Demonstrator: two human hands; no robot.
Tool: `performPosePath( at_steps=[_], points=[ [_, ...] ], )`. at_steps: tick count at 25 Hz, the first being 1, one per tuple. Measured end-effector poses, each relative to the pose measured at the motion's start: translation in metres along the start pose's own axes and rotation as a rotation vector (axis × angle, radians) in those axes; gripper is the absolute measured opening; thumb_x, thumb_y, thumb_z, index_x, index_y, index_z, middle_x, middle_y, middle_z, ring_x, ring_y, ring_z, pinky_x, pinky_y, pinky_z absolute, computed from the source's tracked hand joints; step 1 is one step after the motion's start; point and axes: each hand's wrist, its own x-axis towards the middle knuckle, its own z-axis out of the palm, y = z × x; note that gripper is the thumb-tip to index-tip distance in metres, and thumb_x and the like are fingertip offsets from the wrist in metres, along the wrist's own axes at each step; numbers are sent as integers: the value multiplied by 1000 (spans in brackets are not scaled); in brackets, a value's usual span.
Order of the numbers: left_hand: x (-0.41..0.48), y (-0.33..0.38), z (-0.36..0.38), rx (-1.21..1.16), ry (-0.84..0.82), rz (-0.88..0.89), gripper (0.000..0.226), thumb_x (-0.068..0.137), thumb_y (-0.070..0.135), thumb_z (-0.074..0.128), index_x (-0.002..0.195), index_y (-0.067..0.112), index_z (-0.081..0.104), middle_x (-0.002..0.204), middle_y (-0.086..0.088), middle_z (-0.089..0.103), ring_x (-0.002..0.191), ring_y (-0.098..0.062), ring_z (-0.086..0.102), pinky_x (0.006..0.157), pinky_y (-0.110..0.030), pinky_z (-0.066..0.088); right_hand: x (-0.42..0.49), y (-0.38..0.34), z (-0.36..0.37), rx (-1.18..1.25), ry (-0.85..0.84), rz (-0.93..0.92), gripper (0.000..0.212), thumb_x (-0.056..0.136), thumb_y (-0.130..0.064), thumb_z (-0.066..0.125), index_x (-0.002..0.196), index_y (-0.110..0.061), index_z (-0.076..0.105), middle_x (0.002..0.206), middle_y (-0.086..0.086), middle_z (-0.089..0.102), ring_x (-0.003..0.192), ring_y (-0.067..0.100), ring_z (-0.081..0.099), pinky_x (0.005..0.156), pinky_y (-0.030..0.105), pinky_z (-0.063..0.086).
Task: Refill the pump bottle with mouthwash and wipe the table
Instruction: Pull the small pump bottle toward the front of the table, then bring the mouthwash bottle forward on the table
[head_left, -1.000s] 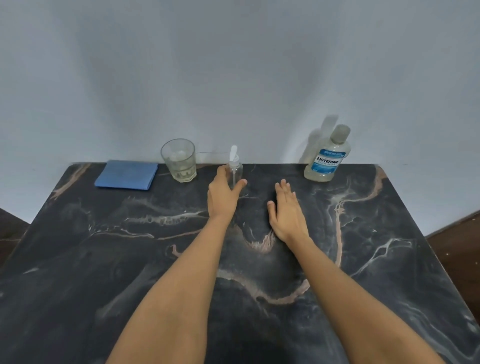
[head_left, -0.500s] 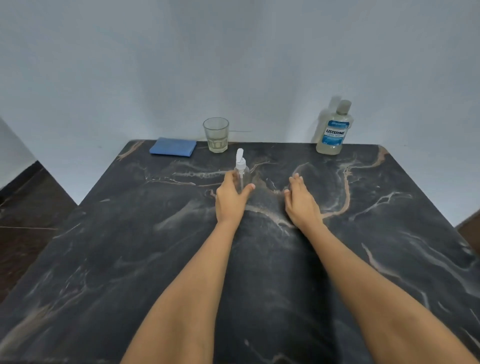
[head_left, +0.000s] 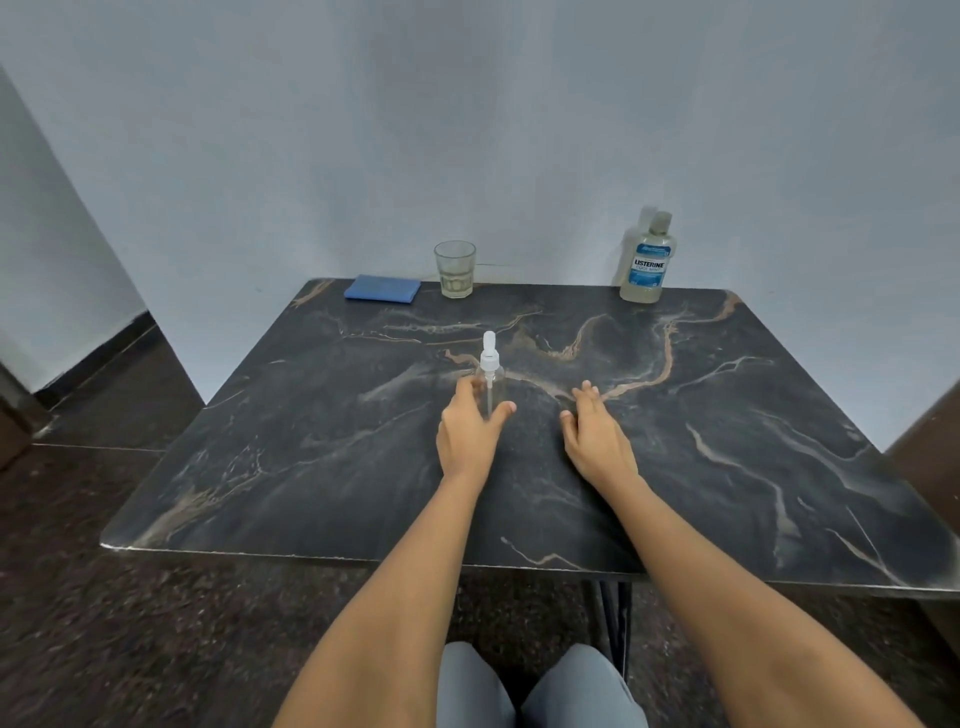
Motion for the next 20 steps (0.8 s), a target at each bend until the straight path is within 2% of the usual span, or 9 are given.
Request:
performPosePath(
  at_steps=[3, 5, 7, 8, 9, 11, 13, 17, 20],
  points=[
    [2, -1, 0, -28, -55, -13, 57, 81, 36, 74, 126, 13, 49, 126, -3, 61, 118, -22, 57, 92, -34, 45, -4, 0, -1, 5, 12, 0, 48, 101, -27, 34, 146, -8, 31, 159, 8, 19, 148, 19, 13, 116, 38, 24],
    [-2, 2, 1, -83, -63, -65, 82, 73, 40, 80, 136, 10, 38, 137, -8, 51, 128, -26, 48, 99, -35, 40, -3, 1, -2, 16, 13, -4, 49, 101, -27, 35, 146, -8, 31, 159, 8, 18, 148, 19, 13, 115, 39, 25],
    [-21, 6, 6, -211, 105, -141, 102, 64, 48, 83, 139, 5, 30, 140, -13, 40, 130, -29, 39, 106, -38, 35, 0, 4, -4, 91, 21, 21, 50, 100, -27, 39, 146, -8, 31, 159, 8, 18, 147, 20, 16, 115, 38, 25],
    [-35, 6, 11, -254, 191, -118, 94, 64, 50, 82, 133, 6, 35, 131, -9, 41, 122, -27, 42, 103, -38, 39, 2, 7, -7, 164, 40, 53, 50, 99, -25, 42, 145, -8, 32, 158, 8, 22, 146, 21, 21, 114, 37, 27],
    [-48, 7, 17, -269, 219, -43, 75, 69, 49, 79, 122, 11, 41, 118, -1, 43, 110, -21, 47, 94, -36, 44, 5, 11, -11, 244, 76, 91, 50, 98, -24, 45, 144, -7, 33, 154, 10, 30, 142, 24, 30, 111, 36, 30],
    [-59, 12, 32, -215, 35, 140, 36, 82, 39, 70, 102, 20, 47, 100, 8, 48, 92, -12, 51, 79, -28, 45, 15, 25, -20, 341, 161, 160, 50, 95, -22, 51, 140, -5, 38, 135, 13, 51, 126, 26, 48, 102, 31, 38],
    [-50, 22, 53, -61, -220, 263, 21, 91, 34, 61, 104, 20, 51, 103, 7, 54, 97, -9, 53, 81, -25, 45, 28, 40, -28, 343, 196, 191, 50, 91, -21, 56, 136, -4, 41, 120, 12, 58, 115, 26, 54, 94, 26, 39],
    [-2, 35, 106, 104, -317, 284, 39, 97, 30, 50, 130, 11, 47, 129, -3, 55, 122, -19, 48, 98, -27, 38, 66, 67, -39, 322, 182, 205, 62, 89, -21, 62, 141, -3, 34, 134, 13, 49, 118, 22, 50, 96, 23, 35],
    [40, 40, 136, 147, -355, 226, 53, 97, 32, 50, 143, 9, 38, 141, -7, 48, 131, -22, 40, 107, -33, 33, 109, 90, -38, 320, 198, 227, 75, 87, -26, 66, 145, -4, 25, 147, 14, 34, 134, 25, 36, 110, 31, 30]
  ],
)
